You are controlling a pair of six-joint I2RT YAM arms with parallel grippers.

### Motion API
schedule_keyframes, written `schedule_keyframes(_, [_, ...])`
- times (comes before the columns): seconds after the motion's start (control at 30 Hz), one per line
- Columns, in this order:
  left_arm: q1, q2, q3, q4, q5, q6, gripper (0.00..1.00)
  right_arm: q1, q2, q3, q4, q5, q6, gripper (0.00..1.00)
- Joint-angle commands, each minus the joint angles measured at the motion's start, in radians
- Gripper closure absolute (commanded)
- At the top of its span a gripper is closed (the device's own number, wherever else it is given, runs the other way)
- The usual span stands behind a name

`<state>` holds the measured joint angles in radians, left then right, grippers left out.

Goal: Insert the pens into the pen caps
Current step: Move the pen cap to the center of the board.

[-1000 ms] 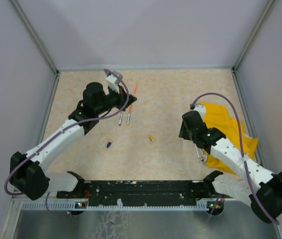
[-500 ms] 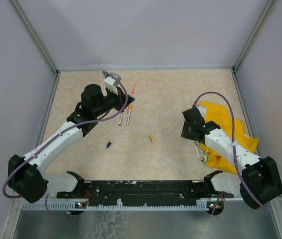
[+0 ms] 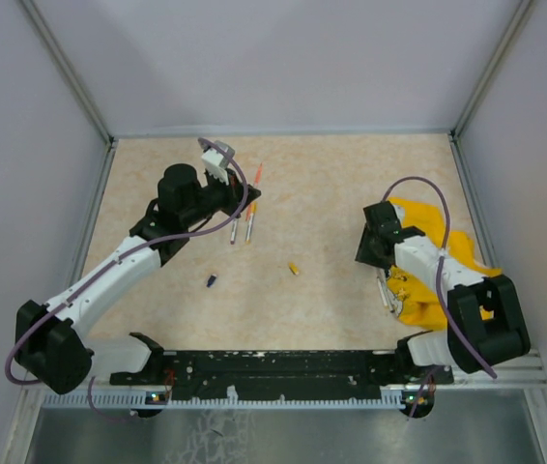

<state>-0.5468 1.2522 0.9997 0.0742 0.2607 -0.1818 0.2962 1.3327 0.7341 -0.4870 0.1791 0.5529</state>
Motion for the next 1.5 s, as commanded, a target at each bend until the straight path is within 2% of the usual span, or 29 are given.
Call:
schedule_keyframes(0.0, [0.007,-0.023,-0.008,0.023,-0.004,0.014,1.00,-0.017,0.025,0.052,0.027,0.000,-0.032,0.58])
schedule_keyframes(0.43, [0.006,-0.022,-0.005,0.019,-0.002,0.020,1.00,-0.017,0.061,0.074,-0.022,0.155,-0.067,0.53])
schedule_keyframes(0.9, [0.007,-0.023,-0.006,0.018,-0.001,0.020,1.00,-0.017,0.153,0.094,-0.062,0.122,-0.099,0.54])
schedule_keyframes(1.27, [0.006,-0.023,-0.006,0.017,-0.004,0.025,1.00,-0.017,0.168,0.099,-0.100,0.107,-0.108,0.65])
schedule_keyframes(1.47, [0.007,-0.023,-0.006,0.016,-0.003,0.024,1.00,-0.018,0.169,0.096,-0.090,0.100,-0.111,0.80])
